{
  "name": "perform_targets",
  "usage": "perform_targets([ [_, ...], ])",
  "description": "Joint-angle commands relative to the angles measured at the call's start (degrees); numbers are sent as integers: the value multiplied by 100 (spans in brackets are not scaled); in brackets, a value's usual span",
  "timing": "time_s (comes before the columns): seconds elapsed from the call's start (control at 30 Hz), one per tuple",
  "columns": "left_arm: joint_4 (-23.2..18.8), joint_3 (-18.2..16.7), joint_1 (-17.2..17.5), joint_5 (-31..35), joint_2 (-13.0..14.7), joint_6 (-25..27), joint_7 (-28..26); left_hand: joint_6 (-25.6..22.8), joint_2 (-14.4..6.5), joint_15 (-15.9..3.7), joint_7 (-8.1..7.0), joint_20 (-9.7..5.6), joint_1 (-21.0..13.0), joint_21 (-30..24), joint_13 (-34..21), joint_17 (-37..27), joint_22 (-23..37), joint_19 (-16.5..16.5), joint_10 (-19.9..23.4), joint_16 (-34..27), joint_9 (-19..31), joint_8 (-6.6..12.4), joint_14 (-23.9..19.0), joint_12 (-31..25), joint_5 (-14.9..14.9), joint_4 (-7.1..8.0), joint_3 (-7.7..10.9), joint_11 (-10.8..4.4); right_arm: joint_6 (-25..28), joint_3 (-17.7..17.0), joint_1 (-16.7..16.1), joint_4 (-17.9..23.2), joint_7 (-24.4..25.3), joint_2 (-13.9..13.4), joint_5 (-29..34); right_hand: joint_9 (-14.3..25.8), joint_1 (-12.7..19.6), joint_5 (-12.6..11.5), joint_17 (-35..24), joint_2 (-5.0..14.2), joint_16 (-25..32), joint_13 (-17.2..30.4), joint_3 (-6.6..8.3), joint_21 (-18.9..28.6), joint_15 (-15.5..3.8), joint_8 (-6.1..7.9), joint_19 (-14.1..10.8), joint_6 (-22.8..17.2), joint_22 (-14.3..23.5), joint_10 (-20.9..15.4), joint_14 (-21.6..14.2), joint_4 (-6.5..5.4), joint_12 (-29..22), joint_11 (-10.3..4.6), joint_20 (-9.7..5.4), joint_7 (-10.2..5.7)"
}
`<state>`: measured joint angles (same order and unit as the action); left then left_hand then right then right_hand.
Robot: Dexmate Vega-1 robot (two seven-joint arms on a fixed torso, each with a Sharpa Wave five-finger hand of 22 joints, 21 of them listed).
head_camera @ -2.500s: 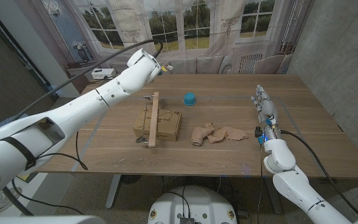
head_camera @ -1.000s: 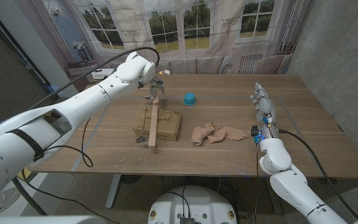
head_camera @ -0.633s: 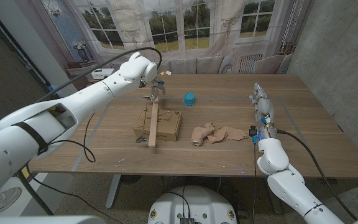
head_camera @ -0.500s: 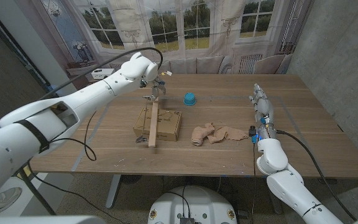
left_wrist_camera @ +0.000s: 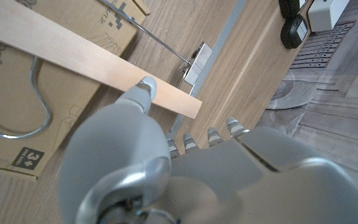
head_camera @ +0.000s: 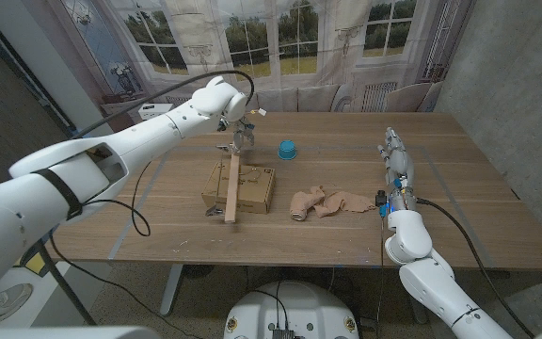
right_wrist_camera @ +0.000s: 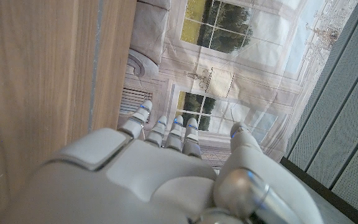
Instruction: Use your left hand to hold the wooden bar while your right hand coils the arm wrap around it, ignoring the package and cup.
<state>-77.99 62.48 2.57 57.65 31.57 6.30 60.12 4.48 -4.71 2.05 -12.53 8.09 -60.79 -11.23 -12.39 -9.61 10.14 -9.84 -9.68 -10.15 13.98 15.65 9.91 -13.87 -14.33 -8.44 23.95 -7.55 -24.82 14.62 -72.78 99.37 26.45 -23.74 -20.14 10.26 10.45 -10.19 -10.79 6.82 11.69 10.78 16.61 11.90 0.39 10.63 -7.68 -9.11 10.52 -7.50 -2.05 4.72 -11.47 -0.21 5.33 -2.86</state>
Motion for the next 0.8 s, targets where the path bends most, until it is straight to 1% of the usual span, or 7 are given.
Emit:
perform_targets([
  [0.03,-57,279,-289,180,-113,220,517,81,155,60,0,41,53,26,-16,-16,7,-163,-147,10,1,-51,708,48,-5,22,-148,40,-116,-16,88,-148,6,102,-124,19,-55,-26,-29,-9,33,28,22,49,18,22,-72,-23,8,-55,-69,-39,-12,-19,-23,-17],
  [0.07,-69,329,-309,262,-120,235,556,129,213,109,-2,55,78,37,-17,-18,8,-209,-217,20,-5,-87,772,73,-23,36,-212,55,-140,-17,96,-163,-9,104,-131,19,-59,-26,-30,-10,35,28,21,50,17,20,-76,-19,8,-56,-74,-42,-12,-16,-25,-13],
  [0.13,-68,413,-336,390,-150,260,651,182,247,131,-3,84,89,50,-18,-19,10,-268,-273,21,-11,-123,817,92,-43,48,-261,69,-159,-21,105,-179,9,121,-121,19,-67,-27,-30,-10,38,28,20,51,22,20,-80,-17,8,-61,-84,-48,-12,-4,-15,-17],
  [0.23,-41,533,-323,565,-171,236,644,215,256,151,-6,99,90,53,-18,-20,12,-295,-307,19,-14,-145,836,103,-54,55,-284,114,-211,-30,109,-206,18,142,-115,19,-90,-28,-33,-14,47,29,13,53,30,18,-89,-12,9,-86,-116,-64,-19,6,-4,-13],
  [0.33,-13,625,-281,739,-173,202,521,225,250,150,-8,108,88,52,-19,-20,13,-302,-309,19,-15,-152,848,103,-58,59,-290,115,-277,-36,108,-240,19,167,-112,19,-101,-30,-32,-16,52,29,12,63,34,19,-117,-12,9,-95,-140,-72,-19,22,10,-9],
  [0.63,173,787,-171,1141,-204,60,51,199,154,73,-16,88,54,9,-19,-19,16,-228,-267,-12,-16,-158,805,79,-66,81,-291,80,-340,-48,94,-251,71,191,-11,18,-113,-33,-27,-28,52,29,12,68,56,22,-142,-17,9,-134,-172,-79,-26,43,39,2],
  [0.8,279,778,-111,1099,-223,-76,-134,166,71,42,-17,77,17,-40,-19,-17,17,-107,-240,-39,-16,-157,731,64,-60,88,-287,75,-422,-60,77,-257,83,217,28,18,-113,-34,-24,-38,57,30,11,69,62,24,-150,-21,8,-143,-200,-76,-27,40,54,6],
])
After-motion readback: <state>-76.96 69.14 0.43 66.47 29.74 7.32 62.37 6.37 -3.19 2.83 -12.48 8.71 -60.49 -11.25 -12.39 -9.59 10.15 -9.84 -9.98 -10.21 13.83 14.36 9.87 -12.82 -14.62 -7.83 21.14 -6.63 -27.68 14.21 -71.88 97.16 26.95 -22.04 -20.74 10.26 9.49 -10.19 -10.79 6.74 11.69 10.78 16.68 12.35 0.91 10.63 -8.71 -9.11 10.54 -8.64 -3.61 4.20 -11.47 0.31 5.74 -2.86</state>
